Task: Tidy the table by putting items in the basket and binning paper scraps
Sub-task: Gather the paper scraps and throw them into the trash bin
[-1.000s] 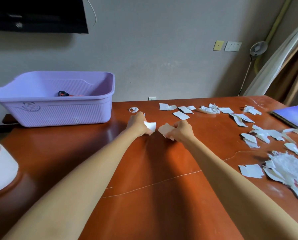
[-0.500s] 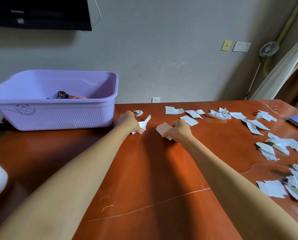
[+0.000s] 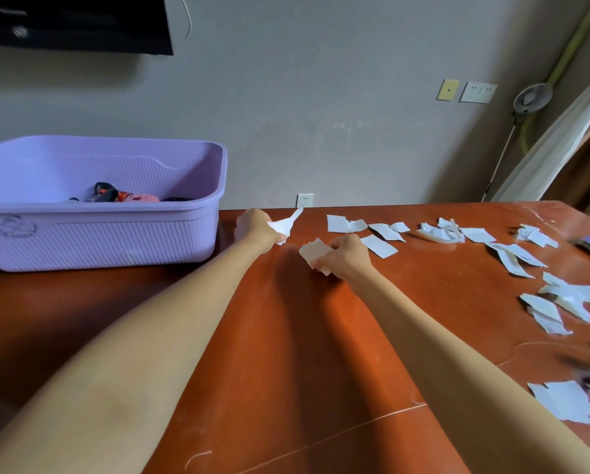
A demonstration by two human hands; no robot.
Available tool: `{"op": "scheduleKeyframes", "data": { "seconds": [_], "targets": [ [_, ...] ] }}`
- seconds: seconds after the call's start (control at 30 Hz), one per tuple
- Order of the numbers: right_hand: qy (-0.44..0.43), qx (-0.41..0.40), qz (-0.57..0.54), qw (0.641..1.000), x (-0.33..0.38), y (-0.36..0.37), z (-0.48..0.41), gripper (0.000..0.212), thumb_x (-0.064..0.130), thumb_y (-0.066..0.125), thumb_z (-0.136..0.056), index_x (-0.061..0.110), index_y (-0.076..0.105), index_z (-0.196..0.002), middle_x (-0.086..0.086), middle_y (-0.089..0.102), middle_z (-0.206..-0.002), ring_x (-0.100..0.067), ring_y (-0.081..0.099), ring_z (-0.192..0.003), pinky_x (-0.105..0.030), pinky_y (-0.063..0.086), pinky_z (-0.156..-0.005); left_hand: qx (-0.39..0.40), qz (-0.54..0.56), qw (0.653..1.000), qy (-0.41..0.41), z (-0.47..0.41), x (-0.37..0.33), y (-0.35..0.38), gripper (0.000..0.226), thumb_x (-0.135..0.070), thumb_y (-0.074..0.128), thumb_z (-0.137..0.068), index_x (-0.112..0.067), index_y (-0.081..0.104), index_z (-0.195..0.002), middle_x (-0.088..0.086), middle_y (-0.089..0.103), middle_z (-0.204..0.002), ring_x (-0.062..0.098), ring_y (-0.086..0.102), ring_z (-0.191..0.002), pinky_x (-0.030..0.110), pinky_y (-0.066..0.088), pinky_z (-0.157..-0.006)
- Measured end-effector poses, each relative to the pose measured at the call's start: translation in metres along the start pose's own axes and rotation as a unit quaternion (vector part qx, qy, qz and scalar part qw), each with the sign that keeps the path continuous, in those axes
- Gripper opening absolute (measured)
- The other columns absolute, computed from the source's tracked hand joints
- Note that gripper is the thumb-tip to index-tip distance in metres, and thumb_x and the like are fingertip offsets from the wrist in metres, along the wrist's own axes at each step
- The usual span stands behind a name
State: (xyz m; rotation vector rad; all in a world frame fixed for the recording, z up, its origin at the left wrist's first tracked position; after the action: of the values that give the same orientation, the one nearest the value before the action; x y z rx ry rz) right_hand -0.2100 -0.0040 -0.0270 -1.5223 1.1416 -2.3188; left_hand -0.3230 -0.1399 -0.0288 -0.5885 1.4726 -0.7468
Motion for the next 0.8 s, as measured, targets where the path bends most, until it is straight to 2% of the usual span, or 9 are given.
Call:
{"op": "scheduleKeyframes", "data": {
  "seconds": [0.03,0.13,0.27,0.37,0.4,0.5,0.6,0.73,0.8],
  "targets": [
    [-0.002,0.001,0.0,1.0,0.0,0.001,-0.004,0.019,0.011,0.07,-0.078,0.005,0.066,-0.095,-0.005,0.056,-0.079,-0.01,0.047,-0.058,-0.019,0.039,-0.052,-0.005,-0.005,1.0,-0.002,-0.003,-0.002,0.001,0.019,-0.026,0.074,-0.071,-0.012,0.072,-0.083,0.008,0.07,-0.09,0.023,0.064,-0.097,0.027,0.035,-0.073],
    [-0.002,-0.003,0.0,1.0,-0.001,0.002,-0.007,0.026,0.011,0.072,-0.077,0.005,0.065,-0.101,-0.006,0.057,-0.088,-0.013,0.052,-0.066,-0.021,0.043,-0.057,-0.022,-0.01,1.0,0.005,-0.009,-0.005,0.003,0.027,-0.025,0.073,-0.076,-0.009,0.07,-0.097,0.009,0.07,-0.099,0.024,0.059,-0.099,0.03,0.026,-0.075],
    [-0.001,-0.003,0.0,1.0,-0.004,0.001,-0.003,0.022,0.01,0.071,-0.077,0.004,0.065,-0.097,-0.006,0.056,-0.084,-0.009,0.047,-0.057,-0.018,0.037,-0.049,-0.018,0.023,1.0,0.002,-0.006,-0.002,0.004,0.027,-0.018,0.074,-0.074,-0.005,0.07,-0.098,0.009,0.07,-0.103,0.026,0.062,-0.1,0.031,0.038,-0.076],
    [0.01,-0.01,-0.004,1.0,-0.009,-0.005,0.008,0.009,0.009,0.07,-0.077,0.009,0.061,-0.078,-0.003,0.054,-0.074,-0.009,0.045,-0.056,-0.018,0.036,-0.048,0.0,0.096,0.995,-0.004,0.007,0.0,0.001,0.025,-0.017,0.074,-0.072,-0.002,0.072,-0.092,0.01,0.072,-0.097,0.021,0.069,-0.086,0.021,0.044,-0.057],
    [0.012,-0.013,-0.013,1.0,-0.01,-0.007,0.013,0.014,0.009,0.069,-0.077,0.011,0.057,-0.071,-0.001,0.051,-0.069,-0.009,0.045,-0.057,-0.018,0.036,-0.049,0.01,0.126,0.992,-0.005,0.015,-0.001,-0.001,0.023,-0.018,0.073,-0.073,-0.001,0.07,-0.088,0.01,0.073,-0.095,0.019,0.069,-0.081,0.018,0.043,-0.052],
    [0.005,-0.023,-0.042,0.999,-0.011,-0.013,0.037,0.018,0.01,0.068,-0.077,0.01,0.054,-0.066,0.0,0.048,-0.062,-0.012,0.046,-0.059,-0.021,0.038,-0.057,0.043,0.205,0.978,0.014,0.05,-0.004,-0.017,0.015,-0.012,0.073,-0.077,-0.005,0.061,-0.082,0.011,0.07,-0.09,0.019,0.068,-0.072,0.017,0.045,-0.053],
    [-0.01,-0.016,-0.067,0.998,-0.007,-0.01,0.071,0.025,0.008,0.066,-0.076,0.012,0.049,-0.059,0.0,0.047,-0.058,-0.011,0.042,-0.054,-0.02,0.032,-0.05,0.053,0.243,0.968,0.031,0.095,0.003,-0.047,0.019,-0.005,0.071,-0.077,-0.013,0.054,-0.073,0.01,0.068,-0.083,0.016,0.064,-0.06,0.02,0.047,-0.058],
    [-0.043,0.023,-0.112,0.993,0.011,0.009,0.133,0.024,0.017,0.06,-0.08,0.012,0.051,-0.059,0.0,0.053,-0.056,-0.011,0.041,-0.051,-0.02,0.031,-0.05,0.044,0.264,0.963,0.027,0.166,0.031,-0.094,0.012,-0.001,0.066,-0.08,-0.01,0.059,-0.079,0.01,0.065,-0.082,0.016,0.06,-0.058,0.016,0.045,-0.052],
    [-0.051,0.064,-0.125,0.989,0.023,0.029,0.169,0.02,0.023,0.056,-0.082,0.012,0.056,-0.066,0.002,0.059,-0.058,-0.008,0.041,-0.048,-0.02,0.032,-0.05,0.032,0.261,0.965,0.015,0.202,0.053,-0.118,0.012,-0.002,0.063,-0.083,-0.011,0.058,-0.076,0.009,0.064,-0.08,0.015,0.058,-0.06,0.019,0.043,-0.056]
  ]
}}
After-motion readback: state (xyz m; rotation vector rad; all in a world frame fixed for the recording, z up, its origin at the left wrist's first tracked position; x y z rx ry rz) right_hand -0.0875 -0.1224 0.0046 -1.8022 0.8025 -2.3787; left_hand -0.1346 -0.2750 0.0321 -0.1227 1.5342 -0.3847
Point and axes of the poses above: each hand's wrist, its own z-axis away from the middle knuckle, its own y-axis out of the palm, x = y × z, the point moved 7 cm from there along -z, towards the middle knuckle
